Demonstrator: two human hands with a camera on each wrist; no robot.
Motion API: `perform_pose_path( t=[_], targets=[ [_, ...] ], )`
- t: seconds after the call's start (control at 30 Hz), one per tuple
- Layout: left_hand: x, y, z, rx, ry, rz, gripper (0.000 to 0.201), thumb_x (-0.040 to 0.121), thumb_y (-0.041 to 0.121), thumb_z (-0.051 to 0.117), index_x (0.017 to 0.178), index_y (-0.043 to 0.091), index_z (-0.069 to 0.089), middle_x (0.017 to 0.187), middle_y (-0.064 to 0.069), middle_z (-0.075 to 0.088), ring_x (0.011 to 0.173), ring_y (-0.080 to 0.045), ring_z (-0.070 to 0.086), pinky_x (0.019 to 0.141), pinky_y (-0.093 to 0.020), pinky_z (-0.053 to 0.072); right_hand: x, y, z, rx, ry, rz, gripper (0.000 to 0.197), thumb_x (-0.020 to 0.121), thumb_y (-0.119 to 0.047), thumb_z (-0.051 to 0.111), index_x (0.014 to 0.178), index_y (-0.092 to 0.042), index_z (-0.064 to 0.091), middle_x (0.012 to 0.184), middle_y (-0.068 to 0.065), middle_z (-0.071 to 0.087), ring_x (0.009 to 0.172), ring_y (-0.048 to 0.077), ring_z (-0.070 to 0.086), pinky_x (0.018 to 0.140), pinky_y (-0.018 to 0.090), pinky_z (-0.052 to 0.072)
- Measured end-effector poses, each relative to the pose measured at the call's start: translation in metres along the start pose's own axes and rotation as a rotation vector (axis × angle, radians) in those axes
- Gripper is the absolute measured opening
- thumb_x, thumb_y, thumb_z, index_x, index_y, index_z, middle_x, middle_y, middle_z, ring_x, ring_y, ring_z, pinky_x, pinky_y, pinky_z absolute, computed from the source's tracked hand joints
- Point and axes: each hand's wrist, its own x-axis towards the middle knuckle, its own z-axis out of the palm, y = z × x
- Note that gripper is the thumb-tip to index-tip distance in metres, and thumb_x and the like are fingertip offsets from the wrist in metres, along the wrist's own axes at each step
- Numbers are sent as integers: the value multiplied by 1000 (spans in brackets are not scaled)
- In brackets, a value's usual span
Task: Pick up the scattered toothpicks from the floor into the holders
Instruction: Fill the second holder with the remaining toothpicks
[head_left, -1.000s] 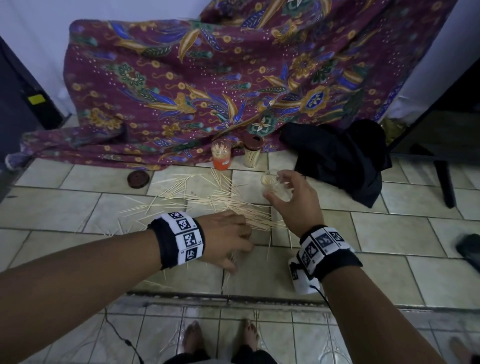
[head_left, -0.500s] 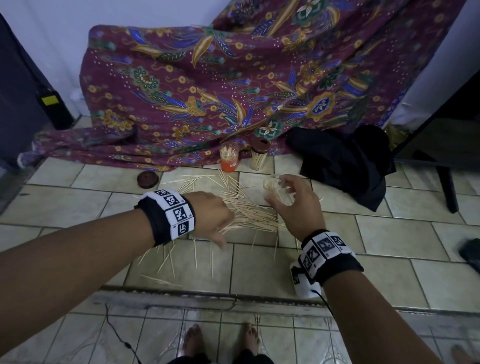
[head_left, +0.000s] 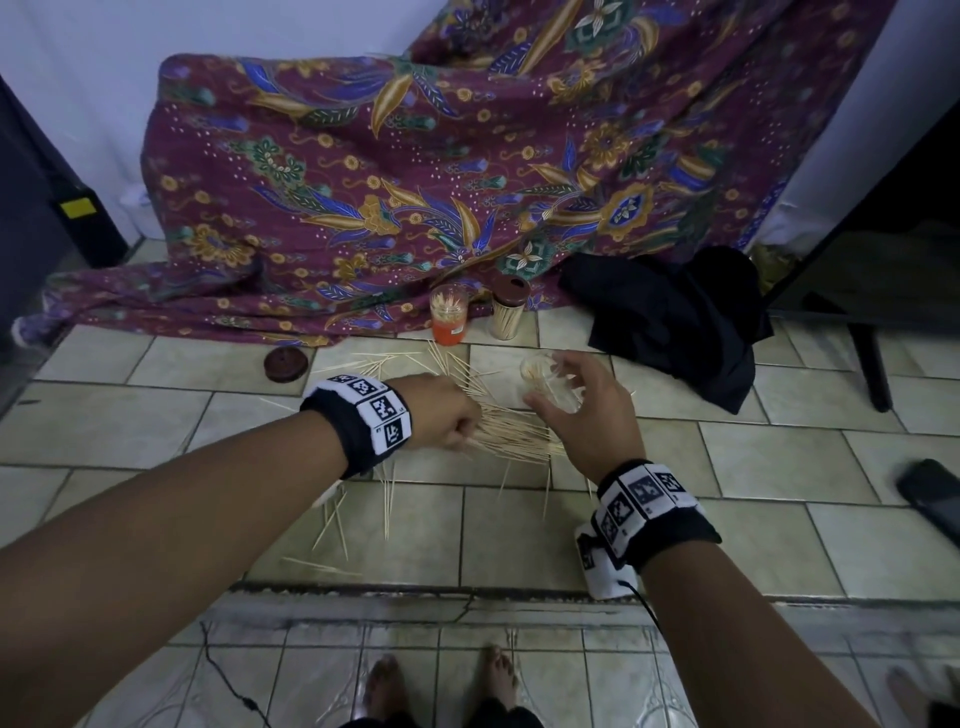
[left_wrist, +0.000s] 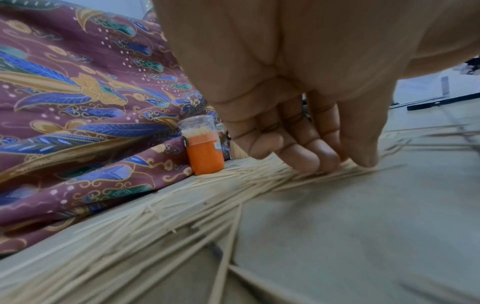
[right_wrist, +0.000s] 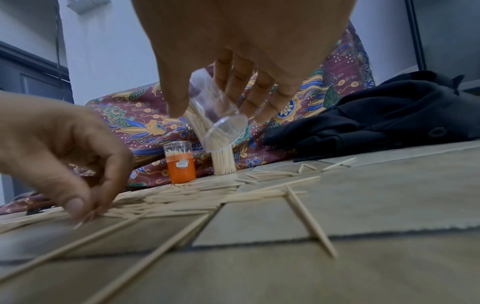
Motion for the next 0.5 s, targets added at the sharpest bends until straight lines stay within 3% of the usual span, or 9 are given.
perform_pose_path(
  t=[0.13, 0.2, 0.4, 0.5],
  targets=[
    [-2, -10, -1, 94, 41, 29, 46, 81, 42, 69, 120, 24, 52, 117, 1, 50, 104, -22, 53, 83, -35, 47, -3, 3, -4, -3, 2, 16, 45, 79, -34, 79, 116, -24, 57, 107, -12, 60, 97, 9, 55, 82, 23, 43],
    [0, -14, -2, 152, 22, 15, 60, 79, 46, 71, 130, 25, 48, 124, -1, 47, 109, -23, 51, 87, -38, 47, -4, 4, -5, -4, 5, 21, 44, 79, -35, 79, 115, -26, 56, 107, -13, 60, 97, 9, 55, 81, 23, 42],
    [23, -7, -7, 84, 3, 2, 39, 82, 39, 70, 114, 18, 60, 111, -3, 57, 102, -24, 56, 82, -33, 47, -6, 6, -11, -6, 25, 33, 41, 78, -35, 80, 111, -27, 57, 103, -13, 60, 93, 9, 55, 82, 29, 48],
    [31, -2, -6, 71, 30, 16, 40, 84, 37, 69, 118, 18, 60, 112, -3, 57, 102, -25, 56, 85, -35, 48, -7, 7, -13, -3, 30, 47, 42, 78, -34, 80, 112, -27, 57, 104, -13, 61, 95, 9, 55, 85, 31, 49]
  ],
)
